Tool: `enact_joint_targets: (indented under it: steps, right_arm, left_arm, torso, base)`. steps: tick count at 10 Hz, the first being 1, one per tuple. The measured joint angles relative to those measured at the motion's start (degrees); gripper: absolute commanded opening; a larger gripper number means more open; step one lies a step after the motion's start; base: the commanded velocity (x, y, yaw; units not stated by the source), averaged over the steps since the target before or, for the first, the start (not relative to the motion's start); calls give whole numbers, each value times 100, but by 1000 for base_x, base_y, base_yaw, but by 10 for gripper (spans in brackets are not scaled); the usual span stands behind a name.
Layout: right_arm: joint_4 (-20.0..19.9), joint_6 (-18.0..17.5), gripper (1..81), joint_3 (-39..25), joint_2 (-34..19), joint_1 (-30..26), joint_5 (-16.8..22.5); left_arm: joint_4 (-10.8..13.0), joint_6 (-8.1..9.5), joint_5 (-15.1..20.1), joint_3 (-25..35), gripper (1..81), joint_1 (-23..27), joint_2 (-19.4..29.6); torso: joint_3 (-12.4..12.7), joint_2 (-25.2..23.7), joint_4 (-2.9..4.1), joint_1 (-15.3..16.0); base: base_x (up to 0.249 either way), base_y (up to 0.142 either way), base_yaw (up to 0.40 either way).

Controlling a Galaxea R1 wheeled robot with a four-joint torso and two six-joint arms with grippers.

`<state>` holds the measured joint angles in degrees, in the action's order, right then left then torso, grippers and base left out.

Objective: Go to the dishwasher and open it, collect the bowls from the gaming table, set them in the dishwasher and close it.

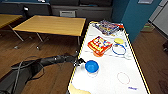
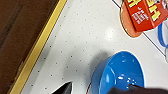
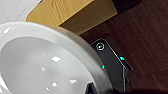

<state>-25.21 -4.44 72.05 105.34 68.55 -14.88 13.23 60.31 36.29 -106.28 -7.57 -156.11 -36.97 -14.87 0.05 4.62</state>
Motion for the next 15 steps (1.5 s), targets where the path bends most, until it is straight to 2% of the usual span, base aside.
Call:
enact_joint_targets:
  steps: [5, 11, 12, 13, 14, 15]
  right_arm:
    - [0, 0, 10, 0, 12, 0, -2]
    - [0, 0, 10, 2, 15, 0, -2]
    - [0, 0, 10, 2, 17, 0, -2]
    - [0, 0, 10, 2, 20, -2, -2]
    - [0, -2, 10, 2, 34, -26, -5]
    - [0, -2, 10, 2, 50, -50, 0]
  left_arm:
    - [46, 20, 119, -188, 811, -308, -474]
    - [179, 44, 139, -345, 811, -546, -677]
    - [188, 138, 174, -389, 811, -581, -679]
    - [250, 460, 265, -423, 811, -621, -675]
    - [452, 937, 389, -441, 811, -660, -681]
    - [874, 1373, 660, -439, 811, -686, -723]
  torso:
    - [0, 0, 0, 0]
    - [0, 0, 0, 0]
    - [0, 0, 0, 0]
    - [0, 0, 0, 0]
    - [0, 0, 0, 0]
    - [0, 0, 0, 0]
  base:
    - [0, 0, 0]
    - [0, 0, 0]
    - [0, 0, 0]
    - [0, 0, 0]
    - [0, 0, 0]
    - [0, 0, 0]
